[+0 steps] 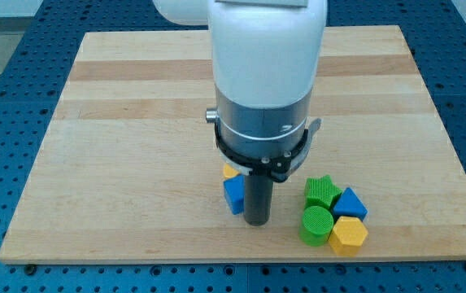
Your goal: Place the blue cube to the top left of the green star
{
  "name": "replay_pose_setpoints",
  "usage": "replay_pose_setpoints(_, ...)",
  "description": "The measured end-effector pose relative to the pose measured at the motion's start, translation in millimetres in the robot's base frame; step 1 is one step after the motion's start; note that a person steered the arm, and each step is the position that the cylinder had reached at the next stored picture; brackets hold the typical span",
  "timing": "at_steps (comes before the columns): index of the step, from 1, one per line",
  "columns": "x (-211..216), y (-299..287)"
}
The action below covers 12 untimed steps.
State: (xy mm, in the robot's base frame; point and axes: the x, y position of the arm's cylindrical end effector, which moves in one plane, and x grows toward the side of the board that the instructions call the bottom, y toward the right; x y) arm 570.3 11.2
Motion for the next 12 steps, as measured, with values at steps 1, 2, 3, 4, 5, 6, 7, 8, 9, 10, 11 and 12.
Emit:
replay_pose_setpoints(1, 6, -21)
replay_pose_setpoints(2, 9, -39)
replay_pose_setpoints(3, -3, -51)
replay_pose_setpoints(4, -28, -41)
replay_pose_setpoints(5, -29, -32)
replay_pose_setpoints(6, -29, -13)
replay_pose_setpoints(7, -49, 15)
replay_pose_setpoints(8, -79, 26)
replay_pose_setpoints(9, -98, 29)
replay_pose_setpoints(10, -98, 29)
replay_pose_setpoints(11, -98, 27)
replay_pose_setpoints(12, -85, 11)
